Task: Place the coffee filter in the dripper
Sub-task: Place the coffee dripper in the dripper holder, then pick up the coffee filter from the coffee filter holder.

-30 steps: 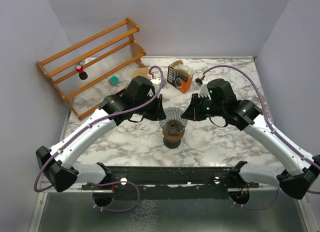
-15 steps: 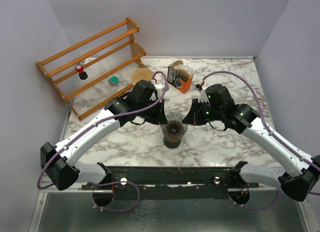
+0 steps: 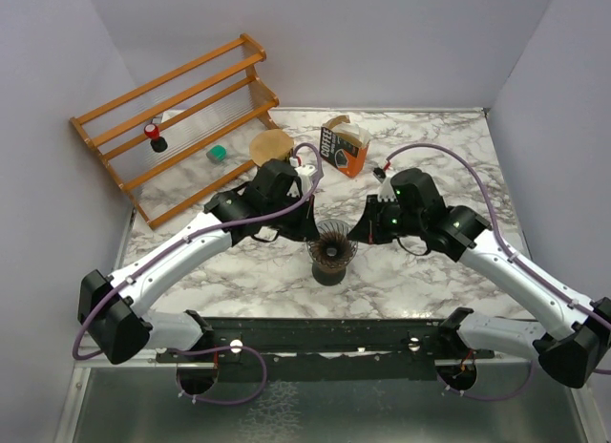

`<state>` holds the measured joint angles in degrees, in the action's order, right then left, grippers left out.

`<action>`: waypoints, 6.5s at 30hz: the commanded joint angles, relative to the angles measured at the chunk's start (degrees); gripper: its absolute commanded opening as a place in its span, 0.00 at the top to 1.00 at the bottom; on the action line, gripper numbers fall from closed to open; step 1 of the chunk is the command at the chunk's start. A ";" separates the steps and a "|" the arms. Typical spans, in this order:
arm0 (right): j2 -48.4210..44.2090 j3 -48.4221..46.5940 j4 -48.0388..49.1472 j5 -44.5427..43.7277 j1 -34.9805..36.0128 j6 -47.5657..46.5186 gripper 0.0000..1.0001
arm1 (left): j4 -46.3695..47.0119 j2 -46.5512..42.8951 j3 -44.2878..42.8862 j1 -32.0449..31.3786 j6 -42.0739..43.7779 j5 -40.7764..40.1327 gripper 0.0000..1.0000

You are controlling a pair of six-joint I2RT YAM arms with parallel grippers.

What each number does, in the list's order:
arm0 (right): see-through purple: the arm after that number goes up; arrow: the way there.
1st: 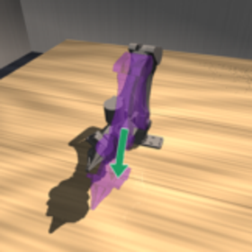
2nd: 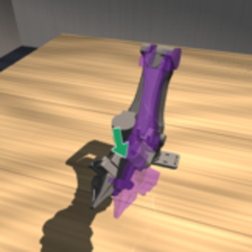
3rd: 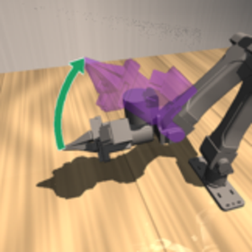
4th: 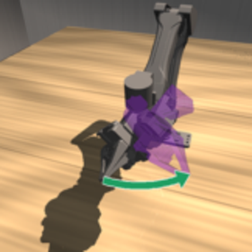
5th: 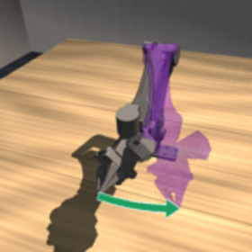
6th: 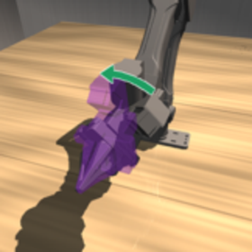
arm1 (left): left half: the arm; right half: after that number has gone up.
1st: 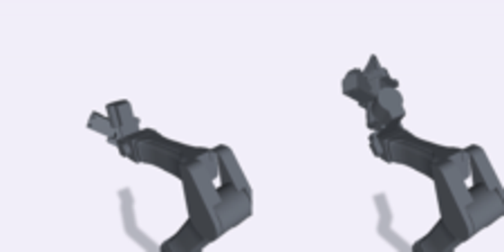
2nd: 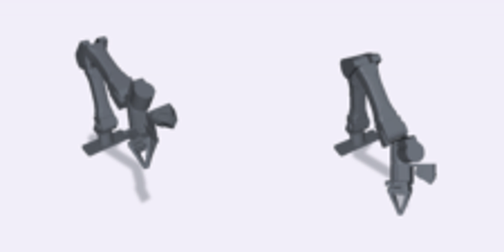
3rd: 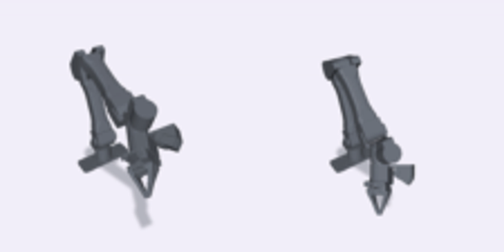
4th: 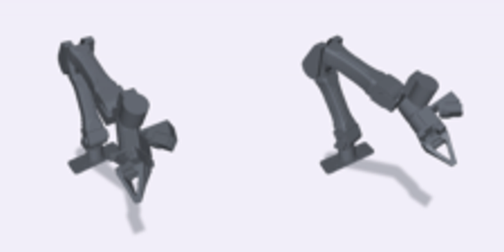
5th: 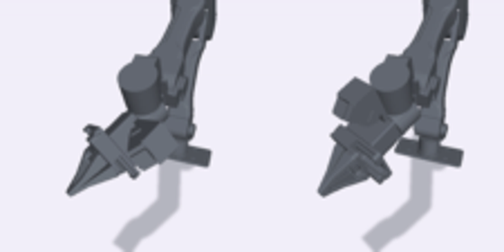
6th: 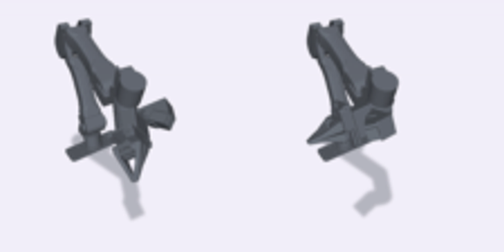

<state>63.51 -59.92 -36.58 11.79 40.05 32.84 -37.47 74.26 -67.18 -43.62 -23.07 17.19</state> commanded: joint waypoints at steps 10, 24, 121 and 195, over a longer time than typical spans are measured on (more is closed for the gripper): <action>-3.14 10.37 5.66 -1.72 0.22 0.43 1.00 | 2.57 -2.07 10.57 -2.55 2.28 -3.00 1.00; -1.25 14.50 6.29 -2.88 1.26 2.22 0.99 | 5.16 -2.96 16.63 -3.59 1.19 -3.64 1.00; 23.42 -25.49 11.97 -38.70 -2.63 -30.00 0.57 | 21.53 -20.07 11.17 -3.13 20.59 -41.53 0.15; 43.24 -44.08 14.40 -13.90 -15.00 -38.55 1.00 | 29.82 -30.79 22.88 -2.09 20.26 -42.29 0.14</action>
<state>110.61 -102.69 -22.52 -4.34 25.39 -5.87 -8.64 43.35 -45.17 -46.09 -3.31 -25.12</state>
